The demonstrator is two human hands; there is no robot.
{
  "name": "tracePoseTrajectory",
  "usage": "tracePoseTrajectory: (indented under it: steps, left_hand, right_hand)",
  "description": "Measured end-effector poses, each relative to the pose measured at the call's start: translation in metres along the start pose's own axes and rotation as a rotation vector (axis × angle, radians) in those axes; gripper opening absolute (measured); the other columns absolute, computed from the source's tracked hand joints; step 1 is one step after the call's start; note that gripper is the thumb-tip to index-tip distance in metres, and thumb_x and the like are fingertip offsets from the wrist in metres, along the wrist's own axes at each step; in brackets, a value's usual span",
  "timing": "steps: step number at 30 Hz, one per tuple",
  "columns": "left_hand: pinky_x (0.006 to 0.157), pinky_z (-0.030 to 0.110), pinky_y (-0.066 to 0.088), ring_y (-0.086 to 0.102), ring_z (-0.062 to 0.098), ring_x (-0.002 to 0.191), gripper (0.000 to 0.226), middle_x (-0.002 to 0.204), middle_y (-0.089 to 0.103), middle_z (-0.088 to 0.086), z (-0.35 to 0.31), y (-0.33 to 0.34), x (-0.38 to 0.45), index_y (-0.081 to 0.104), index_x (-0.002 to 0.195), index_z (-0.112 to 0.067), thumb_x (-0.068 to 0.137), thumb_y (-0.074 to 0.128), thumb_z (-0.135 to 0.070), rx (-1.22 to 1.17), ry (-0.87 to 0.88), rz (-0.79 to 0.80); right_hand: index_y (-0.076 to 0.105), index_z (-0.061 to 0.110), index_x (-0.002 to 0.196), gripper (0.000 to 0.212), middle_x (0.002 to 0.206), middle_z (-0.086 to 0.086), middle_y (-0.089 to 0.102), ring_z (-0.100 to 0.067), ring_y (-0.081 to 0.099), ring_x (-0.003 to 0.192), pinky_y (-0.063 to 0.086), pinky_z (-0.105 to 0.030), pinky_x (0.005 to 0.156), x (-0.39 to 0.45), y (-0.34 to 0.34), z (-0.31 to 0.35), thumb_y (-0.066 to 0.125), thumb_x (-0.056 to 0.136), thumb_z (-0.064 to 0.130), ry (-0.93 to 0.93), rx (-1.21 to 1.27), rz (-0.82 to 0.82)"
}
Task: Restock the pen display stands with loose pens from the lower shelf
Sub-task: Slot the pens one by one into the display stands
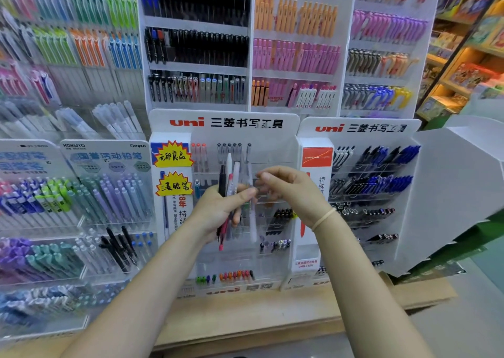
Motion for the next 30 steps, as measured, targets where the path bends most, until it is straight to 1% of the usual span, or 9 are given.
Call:
tracePoseTrajectory:
  steps: [4, 6, 8, 11, 15, 19, 24, 27, 30]
  left_hand:
    - [0.051, 0.026, 0.043, 0.046, 0.017, 0.042, 0.008, 0.048, 0.051, 0.007, -0.005, 0.005, 0.002, 0.075, 0.085, -0.018, 0.087, 0.076, -0.025, 0.088, 0.02, 0.008]
    - [0.052, 0.026, 0.044, 0.046, 0.017, 0.042, 0.012, 0.047, 0.05, 0.007, -0.007, 0.006, 0.004, 0.075, 0.089, -0.015, 0.087, 0.076, -0.027, 0.07, 0.017, 0.004]
    - [0.049, 0.026, 0.044, 0.045, 0.017, 0.042, 0.016, 0.049, 0.05, 0.008, -0.007, 0.004, 0.007, 0.075, 0.093, -0.013, 0.088, 0.075, -0.028, 0.012, 0.008, -0.017]
    - [0.047, 0.026, 0.045, 0.048, 0.014, 0.045, 0.027, 0.062, 0.057, 0.013, -0.002, -0.007, 0.014, 0.074, 0.103, -0.007, 0.089, 0.074, -0.03, -0.022, -0.021, -0.106]
    - [0.045, 0.023, 0.043, 0.047, 0.012, 0.048, 0.023, 0.061, 0.057, 0.0, -0.001, -0.003, 0.018, 0.072, 0.093, -0.007, 0.092, 0.071, -0.03, -0.092, -0.071, -0.083]
    - [0.047, 0.023, 0.043, 0.045, 0.012, 0.047, 0.023, 0.057, 0.052, -0.002, -0.003, 0.001, 0.022, 0.071, 0.09, -0.009, 0.093, 0.069, -0.032, -0.126, -0.084, -0.063]
    - [0.044, 0.023, 0.04, 0.043, 0.011, 0.046, 0.027, 0.057, 0.05, -0.003, 0.001, -0.005, 0.028, 0.069, 0.095, -0.006, 0.093, 0.068, -0.033, -0.152, -0.093, -0.061]
    - [0.045, 0.023, 0.041, 0.043, 0.011, 0.045, 0.027, 0.057, 0.049, -0.003, 0.003, -0.01, 0.03, 0.069, 0.093, -0.007, 0.093, 0.069, -0.034, -0.144, -0.097, -0.077]
    - [0.045, 0.023, 0.041, 0.043, 0.011, 0.044, 0.025, 0.057, 0.048, -0.002, 0.004, -0.013, 0.032, 0.068, 0.09, -0.008, 0.094, 0.068, -0.033, -0.152, -0.103, -0.09]
  right_hand:
    - [0.071, 0.024, 0.077, 0.015, 0.093, -0.016, 0.071, -0.011, 0.059, 0.074, 0.044, -0.029, 0.068, 0.003, 0.005, 0.017, 0.069, 0.092, 0.026, -0.054, -0.035, 0.023]
    - [0.072, 0.02, 0.078, 0.014, 0.096, -0.023, 0.07, -0.014, 0.059, 0.076, 0.043, -0.028, 0.066, 0.007, 0.002, 0.02, 0.07, 0.091, 0.024, -0.059, -0.012, 0.006]
    - [0.075, 0.013, 0.087, 0.013, 0.084, -0.015, 0.069, -0.018, 0.057, 0.072, 0.045, -0.029, 0.065, 0.011, -0.007, 0.023, 0.069, 0.092, 0.023, -0.082, -0.001, -0.048]
    - [0.072, 0.006, 0.092, 0.009, 0.072, -0.005, 0.064, -0.012, 0.057, 0.064, 0.05, -0.026, 0.064, 0.015, -0.039, 0.041, 0.068, 0.092, 0.014, -0.19, 0.099, -0.283]
    - [0.07, -0.002, 0.098, 0.01, 0.071, -0.007, 0.065, -0.013, 0.06, 0.061, 0.055, -0.024, 0.065, 0.015, -0.077, 0.07, 0.068, 0.091, 0.005, -0.356, 0.242, -0.559]
    - [0.069, 0.001, 0.098, 0.008, 0.076, -0.008, 0.067, -0.016, 0.064, 0.068, 0.059, -0.029, 0.072, 0.035, -0.074, 0.077, 0.068, 0.091, 0.004, -0.383, 0.207, -0.515]
    - [0.072, 0.016, 0.091, 0.005, 0.084, -0.006, 0.07, -0.014, 0.06, 0.076, 0.053, -0.026, 0.075, 0.069, -0.042, 0.049, 0.074, 0.087, 0.019, -0.265, -0.126, -0.354]
    - [0.075, 0.015, 0.091, 0.009, 0.09, -0.009, 0.073, -0.017, 0.063, 0.082, 0.053, -0.027, 0.079, 0.079, -0.032, 0.033, 0.077, 0.085, 0.022, -0.233, -0.183, -0.305]
    - [0.077, 0.013, 0.092, 0.013, 0.084, 0.0, 0.073, -0.009, 0.061, 0.078, 0.05, -0.017, 0.072, 0.085, -0.025, 0.033, 0.075, 0.086, 0.025, -0.233, -0.233, -0.258]
Point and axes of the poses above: each hand's wrist, its own x-axis towards the middle knuckle, its own y-axis out of the palm, z = x × y, the point moved 10 cm from there along x, towards the middle knuckle
